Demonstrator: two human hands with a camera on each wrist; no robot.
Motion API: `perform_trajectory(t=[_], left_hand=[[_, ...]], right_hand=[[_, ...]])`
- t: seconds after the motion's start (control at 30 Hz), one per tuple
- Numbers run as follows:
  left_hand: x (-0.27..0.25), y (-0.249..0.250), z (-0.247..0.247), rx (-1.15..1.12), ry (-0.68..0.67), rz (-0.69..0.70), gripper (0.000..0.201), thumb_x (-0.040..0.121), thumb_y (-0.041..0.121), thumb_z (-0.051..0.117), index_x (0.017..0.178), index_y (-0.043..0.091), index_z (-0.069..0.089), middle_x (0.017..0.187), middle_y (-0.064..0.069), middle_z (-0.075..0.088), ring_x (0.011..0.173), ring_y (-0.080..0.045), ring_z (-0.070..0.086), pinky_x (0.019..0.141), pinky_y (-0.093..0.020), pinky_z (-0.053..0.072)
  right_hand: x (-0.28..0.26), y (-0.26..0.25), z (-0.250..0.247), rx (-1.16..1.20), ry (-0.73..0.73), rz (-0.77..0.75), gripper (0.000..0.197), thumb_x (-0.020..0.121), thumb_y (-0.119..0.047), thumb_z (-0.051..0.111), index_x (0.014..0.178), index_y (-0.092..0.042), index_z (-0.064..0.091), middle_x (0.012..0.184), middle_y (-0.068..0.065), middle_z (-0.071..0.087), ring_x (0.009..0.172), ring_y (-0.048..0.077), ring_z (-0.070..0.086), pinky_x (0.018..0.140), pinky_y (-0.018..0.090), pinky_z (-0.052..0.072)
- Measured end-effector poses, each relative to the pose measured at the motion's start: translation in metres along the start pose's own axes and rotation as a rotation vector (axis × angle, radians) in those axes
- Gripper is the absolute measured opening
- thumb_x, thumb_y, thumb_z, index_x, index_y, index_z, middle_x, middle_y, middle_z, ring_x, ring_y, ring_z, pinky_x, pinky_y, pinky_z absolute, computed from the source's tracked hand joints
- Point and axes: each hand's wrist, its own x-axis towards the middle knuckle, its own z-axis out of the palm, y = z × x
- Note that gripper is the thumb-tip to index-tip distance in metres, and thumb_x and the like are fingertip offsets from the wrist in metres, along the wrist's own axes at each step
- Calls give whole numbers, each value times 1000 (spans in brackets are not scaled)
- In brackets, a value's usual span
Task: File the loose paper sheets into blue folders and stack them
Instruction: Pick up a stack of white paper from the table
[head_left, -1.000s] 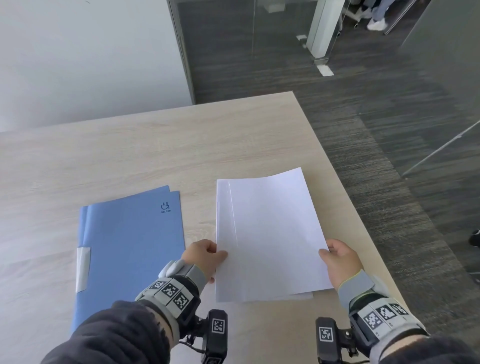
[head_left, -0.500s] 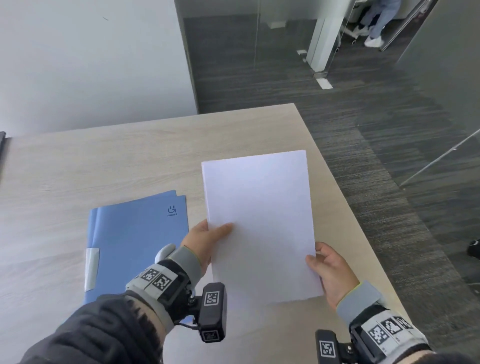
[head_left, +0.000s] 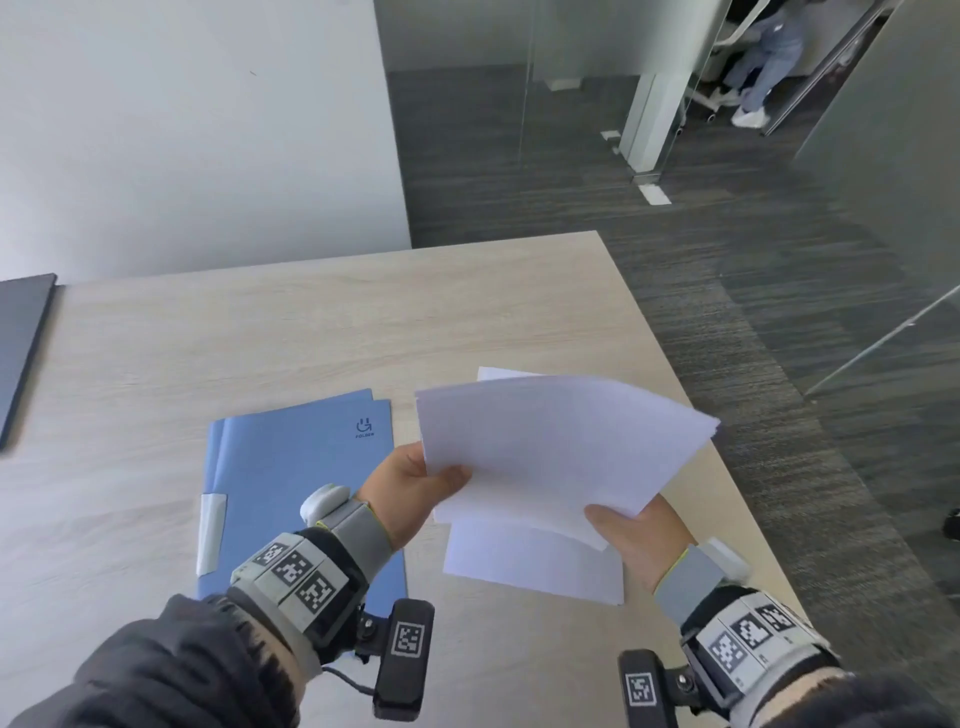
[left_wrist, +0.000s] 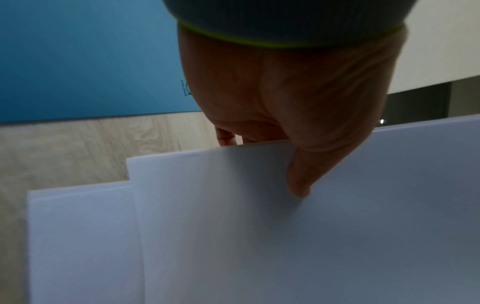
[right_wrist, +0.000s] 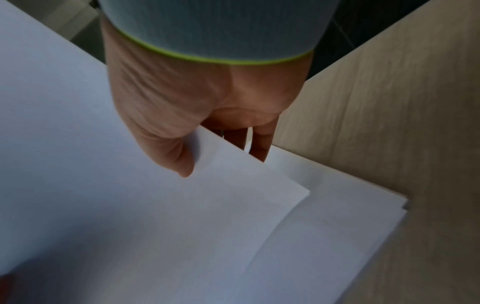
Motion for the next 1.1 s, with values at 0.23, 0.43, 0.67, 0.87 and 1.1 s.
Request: perform_trajectory(t=[0.23,0.43,0.67,0.87,1.1], left_hand=[[-4,-9,13,108,-43,-42,20,76,48,69,92,59,69,103,17,76,103,-8,69,98,-42,53],[-2,-12,17,150,-21,-80,18,70,54,69,88,58,68,103,5,76,103,-21,68,97,-50,53],[3,-21,19,157,30,-120,25,64,62,66,87,56,70,99,9,77,100,-21,69,97,-51,52],[5,-23,15,154,52,-172,25,65,68,58,85,57,68,104,4,75,103,-25,66,99,-48,50],[1,-38,-16,1,188,-331,9,86,32,73,85,23,75,92,-2,77,94,-27,72,92,-39,54]], right_hand=[[-3,16,0,-52,5,79,14,73,-26,64,84,-18,71,92,13,73,92,30,68,78,42,56],[-4,13,1,-49,6,73,9,78,-23,65,86,-19,68,92,10,72,87,26,67,69,31,48],[-4,12,2,-45,42,84,2,81,-28,66,81,-29,68,86,-4,71,79,17,65,70,29,51],[-8,8,5,10,49,60,12,83,-28,68,83,-18,75,83,-5,77,84,16,70,77,28,52],[-11,-2,30,-21,-165,-1,12,88,-22,62,90,-31,71,89,-17,76,88,7,70,82,28,55]])
